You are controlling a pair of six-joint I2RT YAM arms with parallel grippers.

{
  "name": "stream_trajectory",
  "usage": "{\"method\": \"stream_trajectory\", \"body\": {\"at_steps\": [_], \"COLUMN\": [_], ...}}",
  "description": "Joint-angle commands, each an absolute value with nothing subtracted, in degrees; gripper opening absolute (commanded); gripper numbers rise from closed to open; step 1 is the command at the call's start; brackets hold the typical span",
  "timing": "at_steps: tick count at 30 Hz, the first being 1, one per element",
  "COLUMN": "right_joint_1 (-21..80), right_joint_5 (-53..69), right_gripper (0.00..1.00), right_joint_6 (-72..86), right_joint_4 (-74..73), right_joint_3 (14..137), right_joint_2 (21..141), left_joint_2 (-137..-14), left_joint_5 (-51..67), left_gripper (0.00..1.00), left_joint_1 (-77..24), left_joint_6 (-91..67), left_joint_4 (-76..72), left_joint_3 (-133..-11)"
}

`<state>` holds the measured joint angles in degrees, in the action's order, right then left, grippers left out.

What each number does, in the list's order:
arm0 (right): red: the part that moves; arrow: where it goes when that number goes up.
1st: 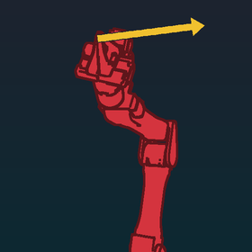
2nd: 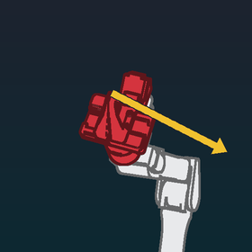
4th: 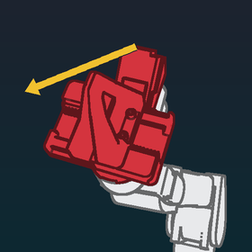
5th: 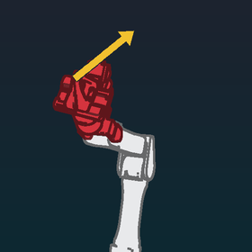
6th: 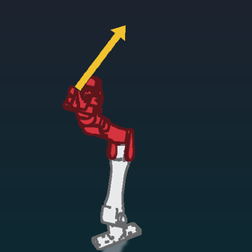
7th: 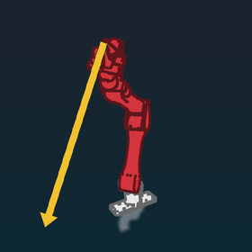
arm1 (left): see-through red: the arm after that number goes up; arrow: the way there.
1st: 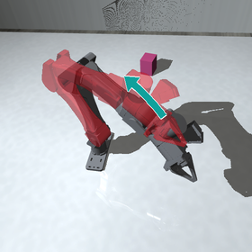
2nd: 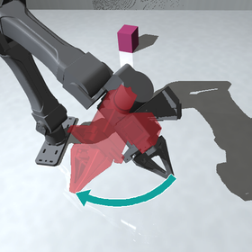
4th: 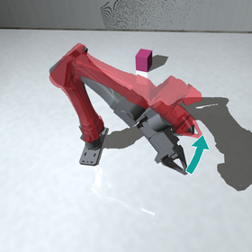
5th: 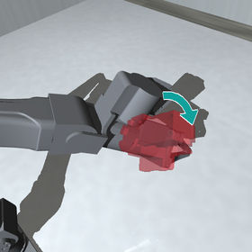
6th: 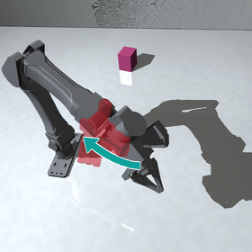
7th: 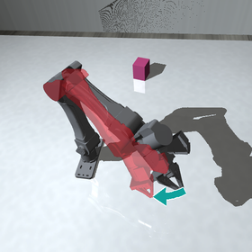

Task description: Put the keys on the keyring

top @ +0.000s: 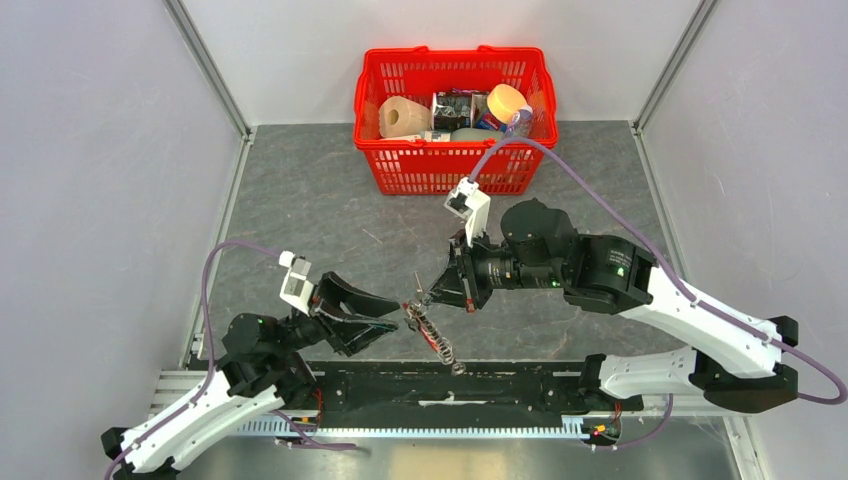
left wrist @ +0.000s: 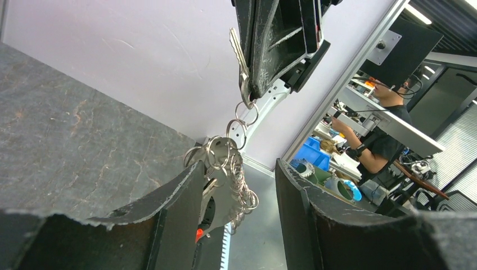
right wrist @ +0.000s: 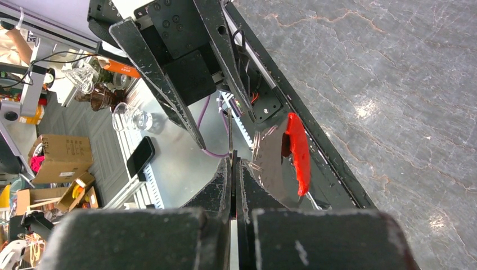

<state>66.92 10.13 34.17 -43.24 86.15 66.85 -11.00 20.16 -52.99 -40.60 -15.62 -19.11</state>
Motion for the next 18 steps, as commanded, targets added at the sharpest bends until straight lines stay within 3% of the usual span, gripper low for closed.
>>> {"method": "stream_trajectory", "body": {"at_steps": [1, 18], "right_joint_1": [67.16, 67.14], "right_joint_5": [8.40, 6.35], "right_gripper": [0.00, 0.00], "right_joint_6": [36.08, 37.17], "right_joint_4": [-42.42, -42.66], "right_joint_3": [89.72, 91.14], "right_joint_2": [66.83, 68.29], "left_joint_2": [-11.04, -17.80], "left_joint_5": [22.02, 24.87], "left_gripper": [0.57, 0.57], "left_joint_1": [-52.98, -53.00], "left_joint_6": [-38.13, -39.99], "left_joint_4": [-23.08, -30.21], "left_joint_3": [-18.11, -19.95]}}
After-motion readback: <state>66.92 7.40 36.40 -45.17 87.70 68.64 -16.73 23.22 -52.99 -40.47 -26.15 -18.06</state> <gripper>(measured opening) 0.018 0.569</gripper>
